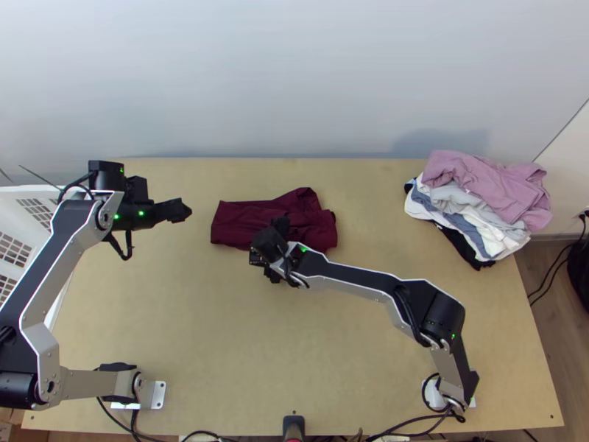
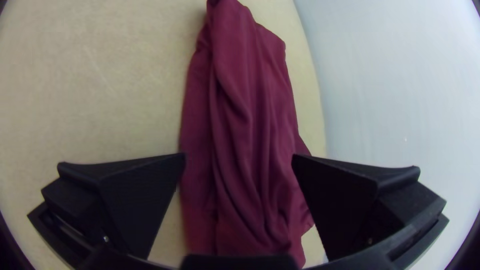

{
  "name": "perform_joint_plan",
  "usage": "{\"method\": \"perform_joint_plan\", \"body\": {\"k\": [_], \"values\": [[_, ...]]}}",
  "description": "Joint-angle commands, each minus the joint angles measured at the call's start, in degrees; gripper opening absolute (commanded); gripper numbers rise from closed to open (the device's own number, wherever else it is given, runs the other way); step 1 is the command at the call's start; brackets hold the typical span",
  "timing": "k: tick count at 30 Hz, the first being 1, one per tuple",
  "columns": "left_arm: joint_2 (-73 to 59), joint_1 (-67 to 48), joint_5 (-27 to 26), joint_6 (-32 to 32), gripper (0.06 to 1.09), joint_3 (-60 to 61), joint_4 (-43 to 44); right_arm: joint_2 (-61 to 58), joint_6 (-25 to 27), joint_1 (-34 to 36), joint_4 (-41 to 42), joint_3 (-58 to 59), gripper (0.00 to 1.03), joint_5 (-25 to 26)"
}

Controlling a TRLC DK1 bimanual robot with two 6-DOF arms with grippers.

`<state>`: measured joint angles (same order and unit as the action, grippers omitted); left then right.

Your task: Fold the t-shirt

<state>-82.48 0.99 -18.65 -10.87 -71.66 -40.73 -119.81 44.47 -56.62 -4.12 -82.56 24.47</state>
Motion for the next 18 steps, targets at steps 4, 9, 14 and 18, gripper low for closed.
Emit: {"method": "perform_joint_plan", "body": {"k": [4, 9, 14, 18], "values": [[0.6, 0.1, -0.1, 0.2, 1.05, 1.4, 0.7, -0.6, 3.3, -0.4, 0.0, 2.3, 0.99, 0.1], [0.7, 0.1, -0.2, 0.1, 1.05, 1.4, 0.7, -3.1, 5.5, 1.8, 2.5, 1.2, 0.99, 1.6], [0.8, 0.3, -0.1, 0.3, 1.05, 2.1, 0.7, -5.7, 6.5, 4.8, 2.6, -3.1, 0.99, 1.9], [0.8, 0.2, -0.2, 0.3, 1.05, 2.0, 0.7, -9.2, 7.3, 5.9, 2.6, -7.8, 0.99, 1.9]]}}
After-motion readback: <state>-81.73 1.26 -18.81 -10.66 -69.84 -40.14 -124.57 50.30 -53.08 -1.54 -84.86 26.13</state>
